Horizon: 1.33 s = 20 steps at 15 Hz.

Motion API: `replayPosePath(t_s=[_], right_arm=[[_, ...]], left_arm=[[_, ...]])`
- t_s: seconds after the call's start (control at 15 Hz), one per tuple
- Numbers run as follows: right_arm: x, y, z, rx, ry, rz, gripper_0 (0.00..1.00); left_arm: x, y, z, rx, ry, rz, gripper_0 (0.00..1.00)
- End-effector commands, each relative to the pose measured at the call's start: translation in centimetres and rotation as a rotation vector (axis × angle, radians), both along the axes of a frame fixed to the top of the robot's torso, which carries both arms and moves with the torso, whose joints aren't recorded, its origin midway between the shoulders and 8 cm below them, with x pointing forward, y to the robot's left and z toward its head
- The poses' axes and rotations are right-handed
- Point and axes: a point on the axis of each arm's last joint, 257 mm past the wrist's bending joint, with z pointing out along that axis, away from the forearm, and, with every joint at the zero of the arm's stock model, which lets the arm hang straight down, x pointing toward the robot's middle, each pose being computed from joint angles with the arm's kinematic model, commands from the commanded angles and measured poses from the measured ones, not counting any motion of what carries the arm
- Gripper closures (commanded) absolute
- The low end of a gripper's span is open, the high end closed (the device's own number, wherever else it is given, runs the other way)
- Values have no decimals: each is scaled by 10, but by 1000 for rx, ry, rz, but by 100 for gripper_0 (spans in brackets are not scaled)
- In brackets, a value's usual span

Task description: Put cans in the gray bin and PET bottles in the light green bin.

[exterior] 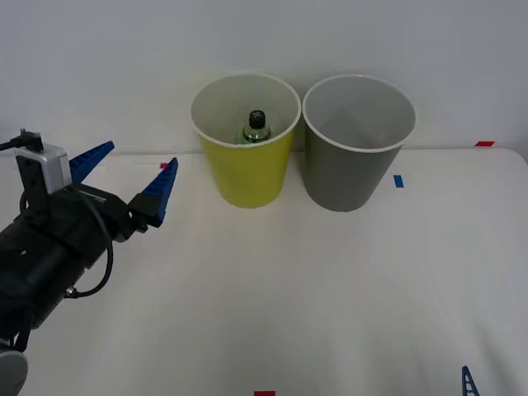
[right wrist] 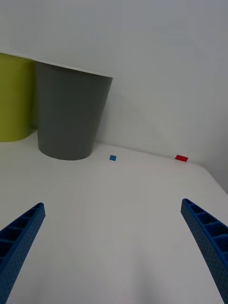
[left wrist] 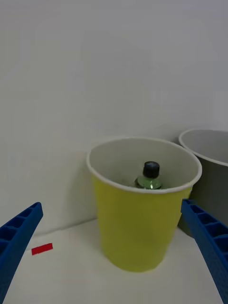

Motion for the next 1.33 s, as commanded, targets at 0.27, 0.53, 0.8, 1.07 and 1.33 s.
replayPosePath(t_s=[0.27, 0.53, 0.8, 1.07, 1.33], right_arm=[[0, 0, 0, 0, 0, 0, 0], [0, 0, 0, 0, 0, 0, 0], [0, 0, 0, 0, 0, 0, 0], [0, 0, 0, 0, 0, 0, 0], [0, 0, 0, 0, 0, 0, 0]], left_arm=[[-24, 11, -35, -43, 41, 72, 0], [-34, 11, -84, -2, -17, 102, 0], [-71, 14, -134, 12, 66, 86, 0], [-105, 24, -170, 46, 161, 114, 0], [-116, 33, -191, 135, 88, 115, 0]])
